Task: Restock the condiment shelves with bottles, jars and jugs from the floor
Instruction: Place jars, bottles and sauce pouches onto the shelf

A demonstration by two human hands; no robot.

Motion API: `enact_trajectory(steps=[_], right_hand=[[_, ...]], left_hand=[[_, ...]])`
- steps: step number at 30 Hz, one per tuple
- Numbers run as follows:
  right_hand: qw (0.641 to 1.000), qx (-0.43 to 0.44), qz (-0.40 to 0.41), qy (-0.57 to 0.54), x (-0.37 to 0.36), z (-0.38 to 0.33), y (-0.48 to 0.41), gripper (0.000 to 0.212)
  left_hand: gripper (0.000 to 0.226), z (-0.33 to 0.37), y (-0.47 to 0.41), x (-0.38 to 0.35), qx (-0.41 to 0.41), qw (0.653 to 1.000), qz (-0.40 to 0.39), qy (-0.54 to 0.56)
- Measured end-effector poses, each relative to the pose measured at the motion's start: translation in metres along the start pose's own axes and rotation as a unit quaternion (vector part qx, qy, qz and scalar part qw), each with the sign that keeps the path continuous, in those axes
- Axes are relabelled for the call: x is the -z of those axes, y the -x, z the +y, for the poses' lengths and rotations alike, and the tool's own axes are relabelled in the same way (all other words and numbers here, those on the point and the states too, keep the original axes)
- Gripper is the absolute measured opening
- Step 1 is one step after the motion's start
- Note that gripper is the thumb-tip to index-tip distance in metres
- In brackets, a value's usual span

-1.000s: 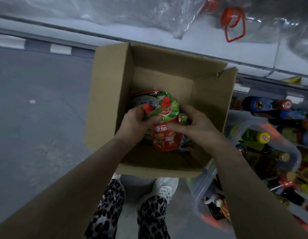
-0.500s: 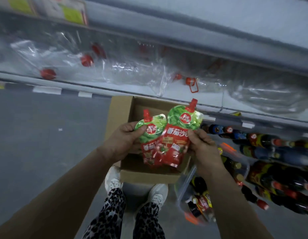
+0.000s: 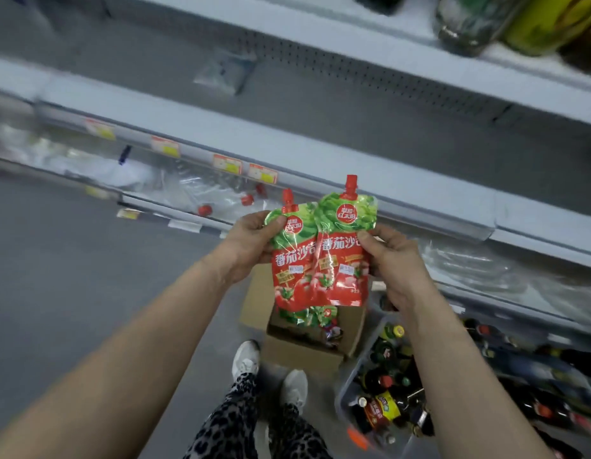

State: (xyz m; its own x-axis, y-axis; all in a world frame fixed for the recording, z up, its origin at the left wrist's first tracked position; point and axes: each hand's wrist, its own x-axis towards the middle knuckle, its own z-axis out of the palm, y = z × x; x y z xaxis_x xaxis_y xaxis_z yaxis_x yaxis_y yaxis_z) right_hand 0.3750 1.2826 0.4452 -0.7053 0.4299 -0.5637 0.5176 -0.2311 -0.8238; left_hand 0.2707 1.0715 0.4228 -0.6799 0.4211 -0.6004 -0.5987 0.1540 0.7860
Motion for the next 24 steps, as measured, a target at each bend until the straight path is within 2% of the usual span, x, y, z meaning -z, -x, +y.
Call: enact_trajectory(steps=[5, 10, 13, 16, 24], right_hand=[[0.998, 0.046, -0.024, 0.034, -0.028, -0.068, 0.055, 0.014], [0.995, 0.076, -0.058, 0.042, -0.062, -0.113, 0.089, 0.012], [0.989, 0.102, -0.095, 0.049, -0.103, -0.144, 0.113, 0.015], [0.982, 0.133, -0.121, 0.055, -0.147, -0.166, 0.13, 0.007], [0.971, 0.166, -0.157, 0.068, -0.28, -0.197, 0.135, 0.01]], left_hand=[[0.023, 0.068, 0.082, 0.021, -0.065, 0.997, 0.049, 0.01], [0.02, 0.105, 0.137, 0.055, -0.111, 0.991, 0.074, 0.025], [0.021, 0.129, 0.17, 0.09, -0.135, 0.985, 0.102, 0.036], [0.027, 0.147, 0.186, 0.13, -0.154, 0.98, 0.119, 0.04], [0.017, 0.191, 0.204, 0.26, -0.192, 0.974, 0.119, 0.017]])
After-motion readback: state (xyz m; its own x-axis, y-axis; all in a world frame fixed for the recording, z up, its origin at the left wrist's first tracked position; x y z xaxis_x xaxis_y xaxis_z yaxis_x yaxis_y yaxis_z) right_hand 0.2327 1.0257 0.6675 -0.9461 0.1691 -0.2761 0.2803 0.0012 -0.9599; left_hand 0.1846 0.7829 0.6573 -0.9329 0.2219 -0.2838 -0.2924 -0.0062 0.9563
